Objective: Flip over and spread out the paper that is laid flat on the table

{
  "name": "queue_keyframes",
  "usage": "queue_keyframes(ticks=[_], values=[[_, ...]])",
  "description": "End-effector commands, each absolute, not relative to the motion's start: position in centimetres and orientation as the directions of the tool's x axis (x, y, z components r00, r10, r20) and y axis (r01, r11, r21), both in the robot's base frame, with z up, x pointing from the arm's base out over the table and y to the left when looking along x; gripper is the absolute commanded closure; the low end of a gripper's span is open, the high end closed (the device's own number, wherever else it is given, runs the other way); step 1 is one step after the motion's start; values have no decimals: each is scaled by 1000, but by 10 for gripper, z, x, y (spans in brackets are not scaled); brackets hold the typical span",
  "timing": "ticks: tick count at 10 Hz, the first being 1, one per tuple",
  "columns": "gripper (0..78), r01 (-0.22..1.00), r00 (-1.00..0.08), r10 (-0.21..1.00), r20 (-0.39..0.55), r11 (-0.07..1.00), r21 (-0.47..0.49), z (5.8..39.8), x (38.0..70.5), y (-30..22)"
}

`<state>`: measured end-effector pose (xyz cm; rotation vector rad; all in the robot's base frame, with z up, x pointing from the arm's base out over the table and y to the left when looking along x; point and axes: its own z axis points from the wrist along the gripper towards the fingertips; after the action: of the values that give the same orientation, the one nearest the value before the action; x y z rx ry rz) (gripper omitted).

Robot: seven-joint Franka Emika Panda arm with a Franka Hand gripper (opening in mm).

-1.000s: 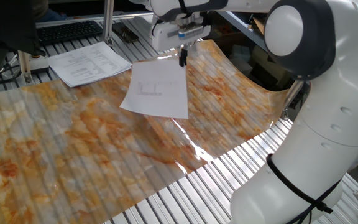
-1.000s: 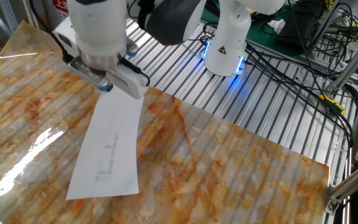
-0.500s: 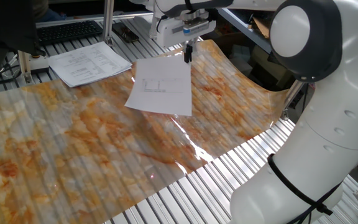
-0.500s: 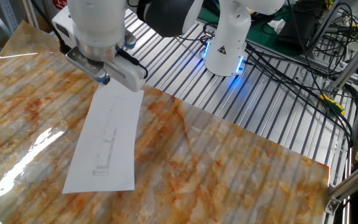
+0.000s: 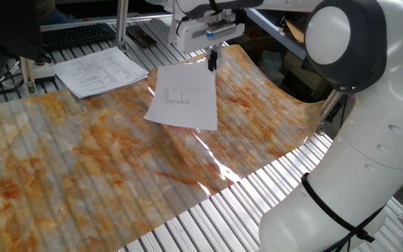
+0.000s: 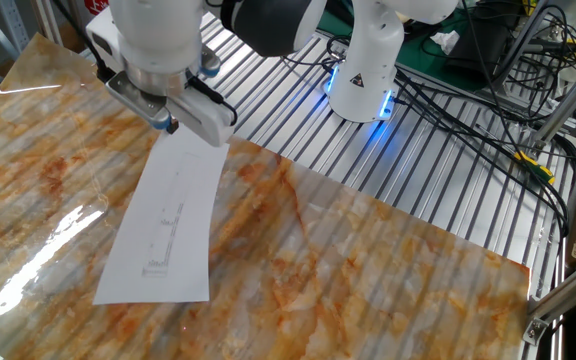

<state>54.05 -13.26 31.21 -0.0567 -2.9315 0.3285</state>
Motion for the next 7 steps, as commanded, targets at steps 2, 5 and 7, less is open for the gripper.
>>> queue_keyframes(ticks=[2, 5, 7], values=[[765, 18, -981, 58, 187, 977, -211, 313, 542, -132], [765, 60, -984, 91, 152, 979, -193, 313, 542, -132], [765, 97, -991, 111, 75, 979, -177, 313, 542, -132]])
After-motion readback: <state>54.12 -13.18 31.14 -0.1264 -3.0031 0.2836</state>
